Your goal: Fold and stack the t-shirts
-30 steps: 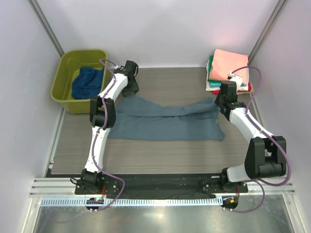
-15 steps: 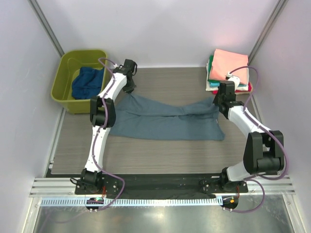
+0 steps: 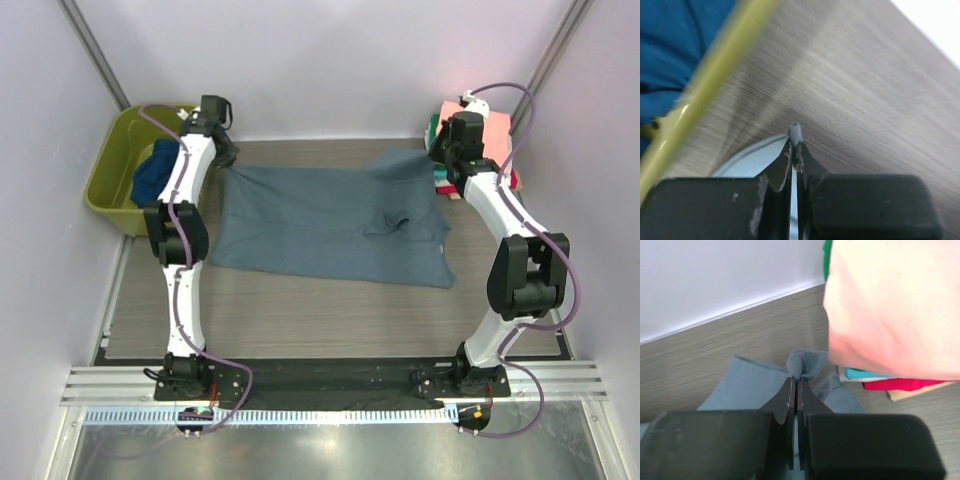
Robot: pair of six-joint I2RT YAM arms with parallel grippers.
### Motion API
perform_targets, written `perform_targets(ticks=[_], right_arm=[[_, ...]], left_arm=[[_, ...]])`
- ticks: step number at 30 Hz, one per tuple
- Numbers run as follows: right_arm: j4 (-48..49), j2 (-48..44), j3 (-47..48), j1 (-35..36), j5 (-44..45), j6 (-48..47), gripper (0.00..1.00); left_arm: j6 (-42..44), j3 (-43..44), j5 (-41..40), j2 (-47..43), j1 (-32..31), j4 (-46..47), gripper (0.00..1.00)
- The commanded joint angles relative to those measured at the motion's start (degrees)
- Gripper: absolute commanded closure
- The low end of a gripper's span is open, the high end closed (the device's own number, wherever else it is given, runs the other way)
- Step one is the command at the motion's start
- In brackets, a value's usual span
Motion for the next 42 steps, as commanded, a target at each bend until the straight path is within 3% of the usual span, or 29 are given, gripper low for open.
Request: perform_targets(ticks=[1,17,31,35,37,38,39,40,41,42], right_arm=[[1.43,-0.86,0.5,1.06,-1.75,0.42,0.99],[5.56,-10.27,-13.91,2.38,-4.21,-0.38,0.99],[5.04,-27.84,-34.46,4.4,-1.67,1.82,0.99],[3.19,-33.55,-40.89,4.93,1.76,6.98,0.99],[2.49,-35.23,-45.44,5.02,5.43,9.63,0.99],[1.88,-35.93,-46.52,5.02,7.11,11.04,0.98],[1.52,-36.81,-47.49,5.02,8.0,12.79,0.87],[1.43,-37.16,-48.8,5.02,8.36,13.24,0.7],[1.52,-37.6,-49.25,5.02,9.75,13.94,0.24],[1.34,-37.96,-49.51,4.93,10.2,14.56,0.13]], left_arm=[[-0.77,-2.21,0.07,-5.44,-0.15,1.79,1.0],[-2.0,-16.71,-0.1,-12.99,-0.15,5.22,1.0],[-2.79,-34.56,-3.96,-24.16,0.82,10.58,1.0],[-3.06,-37.63,-3.88,-25.48,0.82,10.76,1.0],[-3.15,-40.35,-3.96,-26.79,0.82,11.46,0.94],[-3.06,-41.23,-3.97,-27.32,0.91,11.72,0.79],[-3.06,-43.07,-3.88,-27.85,0.82,12.07,0.68],[-3.14,-43.78,-3.96,-29.07,0.82,12.69,0.57],[-3.41,-44.66,-4.23,-29.69,0.82,12.87,0.47],[-3.76,-45.19,-4.84,-30.31,0.73,13.22,0.33]])
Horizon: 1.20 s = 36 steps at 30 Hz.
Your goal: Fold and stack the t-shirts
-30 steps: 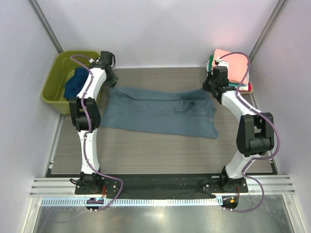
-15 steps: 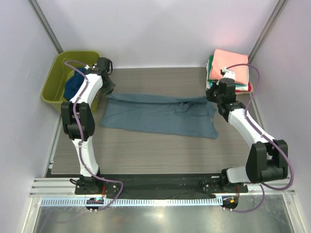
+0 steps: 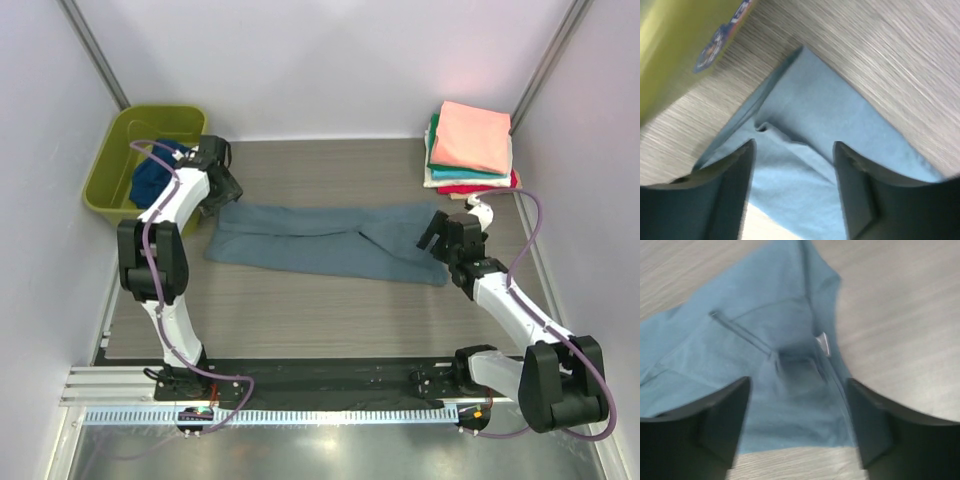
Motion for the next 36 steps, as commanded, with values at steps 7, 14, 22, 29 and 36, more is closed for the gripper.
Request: perform_targets(ticks=[7,14,22,29,36], right_arm=[[1.82,-1.9,2.78,2.38,1.09,5.92,0.08],[0.6,14.94,9.02,7.21,-2.86,12.15,0.09],[0.33,34.12,16.49,8.45,-9.36,15.76,0.07],[-4.4,49.68,33.17,8.28,-14.1,14.1,0.05],[-16.25,70.84,70.89,7.92,-19.47,10.06,0.05]], left_arm=[[0.65,-2.06,-4.42,-7.93,-1.55,3.78,0.31],[3.65,-0.73,-3.89,-1.26,-9.63,3.43,0.36],[3.3,-6.44,-2.92,6.75,-11.49,1.67,0.41],[-1.09,-24.88,1.72,-1.15,-15.08,6.23,0.44],[-11.8,-41.94,16.65,-7.92,-28.34,17.38,0.46]])
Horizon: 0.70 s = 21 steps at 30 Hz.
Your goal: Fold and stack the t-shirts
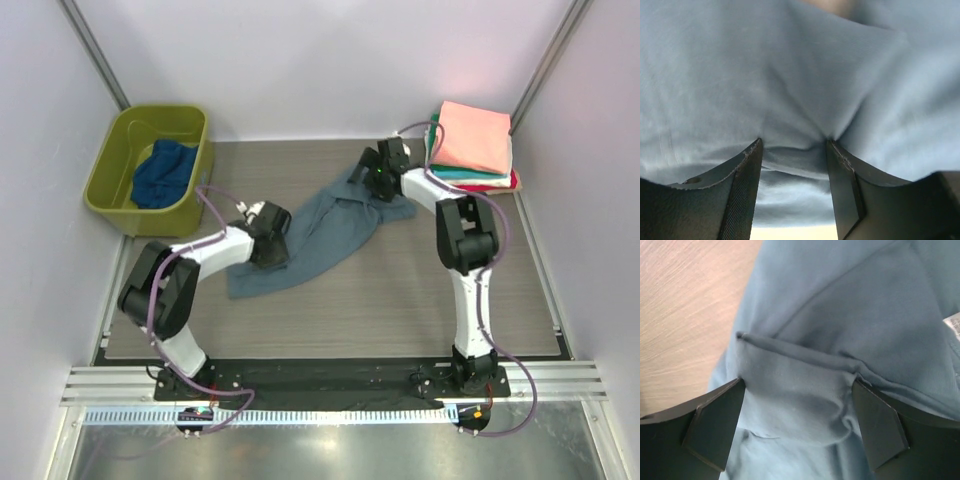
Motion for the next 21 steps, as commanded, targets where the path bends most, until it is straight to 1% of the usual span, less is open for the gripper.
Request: perform_targets(ticks=[1,2,3,4,5,6,7,8,9,10,11,12,13,14,15,17,18,20,21], right_arm=[[-10.98,12.75,18.24,0.12,-5.22,-3.45,0.05],[-12.21,19.22,23.25,0.21,-6.36,-4.68,0.05],[-13.27,22.06,32.79,0.3,-8.03,-5.3,0.05],[-14.24,24.79,37.23,0.38,-11.35,-5.65,0.06],[-14.33,27.6,41.11,0.47,-13.3,-6.18,0.05],[-14.07,31.72,48.1,0.82,-14.88,-7.4,0.05],[-13.72,33.68,51.05,0.82,-17.94,-8.03,0.05],[-12.68,34.83,52.99,0.91,-19.28,-8.73,0.05],[-11.19,35.36,53.62,1.26,-20.77,-9.95,0.04],[-7.08,35.19,52.93,1.44,-21.92,-10.66,0.03],[-5.21,34.84,51.96,1.61,-23.32,-11.54,0.02],[-4.06,34.58,50.56,1.79,-23.42,-12.59,0.02],[-3.62,33.96,50.29,1.97,-22.9,-13.91,0.02],[-3.52,33.7,49.85,1.97,-22.37,-14.35,0.02],[-3.26,33.35,49.15,1.88,-21.67,-14.71,0.02],[-2.82,33.17,49.23,1.88,-21.75,-15.15,0.02],[-1.6,33.08,49.32,1.88,-22.88,-15.15,0.02],[0.25,33.08,49.67,2.05,-24.64,-14.28,0.02],[2.0,33.17,50.71,2.23,-27.18,-13.92,0.02]], left_arm=[[-10.12,-9.04,20.77,3.35,-9.76,1.9,0.46],[-13.53,-9.65,22.81,2.39,-12.24,4.44,0.46],[-15.57,-9.75,24.57,1.86,-14.44,5.77,0.46],[-16.89,-9.49,27.89,1.07,-18.99,7.26,0.47],[-17.95,-8.87,27.75,0.19,-21.21,7.71,0.48],[-19.7,-7.65,27.4,-2.6,-23.14,7.11,0.48],[-20.16,-6.85,26.79,-4.19,-25.25,6.49,0.48],[-20.51,-6.06,24.61,-5.6,-28.32,3.09,0.47],[-20.69,-5.18,22.93,-7.44,-29.74,0.71,0.47],[-20.51,-3.17,21.09,-10.85,-30.8,-2.01,0.47],[-20.25,-2.46,18.98,-13.06,-31.68,-7.26,0.46],[-20.16,-1.58,13.04,-14.91,-32.91,-10.27,0.46],[-20.07,-0.27,10.81,-18.41,-33.01,-12.91,0.45],[-19.81,0.35,8.17,-20.01,-33.01,-17.55,0.44],[-19.37,0.88,3.19,-21.25,-33.01,-19.68,0.43],[-18.84,1.94,-1.76,-23.98,-33.01,-24.68,0.42],[-18.49,1.94,-5.18,-24.59,-33.01,-25.41,0.42],[-17.35,2.12,-6.96,-24.86,-33.01,-26.73,0.42],[-17.26,2.03,-7.58,-24.86,-33.01,-26.82,0.42]])
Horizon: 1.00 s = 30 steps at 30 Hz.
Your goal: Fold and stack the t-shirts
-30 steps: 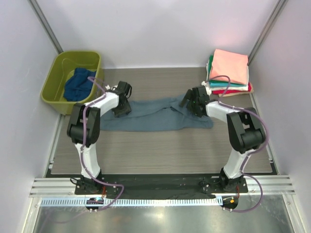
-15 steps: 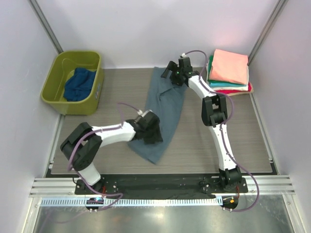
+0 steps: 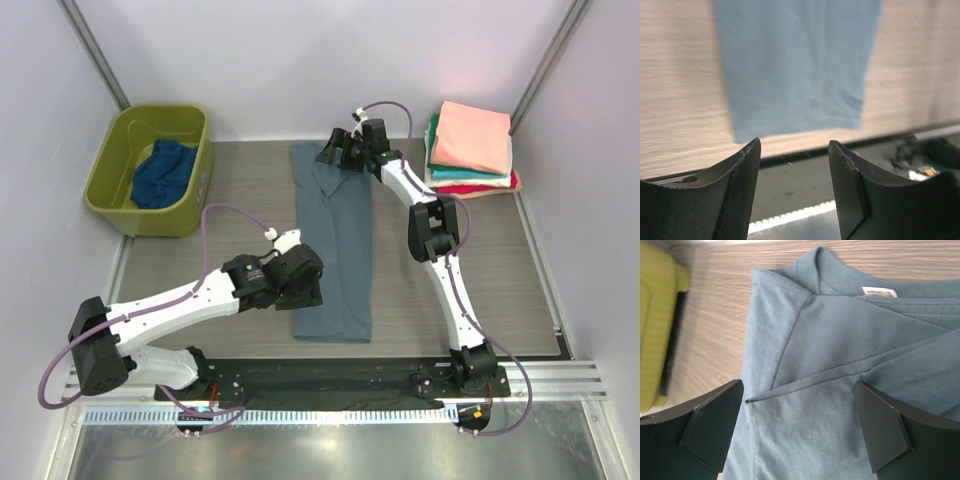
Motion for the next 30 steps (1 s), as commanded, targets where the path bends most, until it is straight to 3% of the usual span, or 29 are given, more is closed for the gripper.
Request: perform_targets(ticks=[1,4,6,9,14,15,19,24,30], right_arm=[[3.41,0.56,1.48,1.27,-6.85,-0.59,0.02],[4.3,0.04,4.03,2.76,-12.28,-2.16,0.01],[3.77,-5.66,-1.19,3.64,-10.83,-7.42,0.02],[6.66,-19.15,-14.8,4.43,-0.56,-13.13,0.0],[5.61,-36.06,-27.67,4.43,14.2,-16.84,0.0],[5.53,-39.22,-34.74,4.43,16.24,-16.93,0.0],[6.66,-60.63,-57.88,4.52,23.19,-12.13,0.0],[7.37,-77.99,-89.23,4.61,19.36,-1.31,0.02],[0.18,-95.4,-107.66,8.73,16.78,10.82,0.14]], left_arm=[[1.27,-0.09,-9.2,0.64,0.11,-7.44,0.43],[1.45,-1.76,-9.47,-0.14,0.11,-4.37,0.44],[1.45,-3.16,-10.52,-1.37,0.11,-2.69,0.44],[0.75,-5.18,-14.55,-3.56,0.11,-2.69,0.41],[1.98,-8.26,-17.81,-5.51,0.37,0.46,0.32],[2.68,-8.7,-17.82,-5.42,0.54,1.17,0.32],[3.47,-12.2,-15.8,-6.12,1.69,6.87,0.36],[6.19,-17.05,-9.65,-8.23,4.32,15.14,0.37],[8.31,-21.35,-3.59,-7.97,4.68,22.0,0.4]])
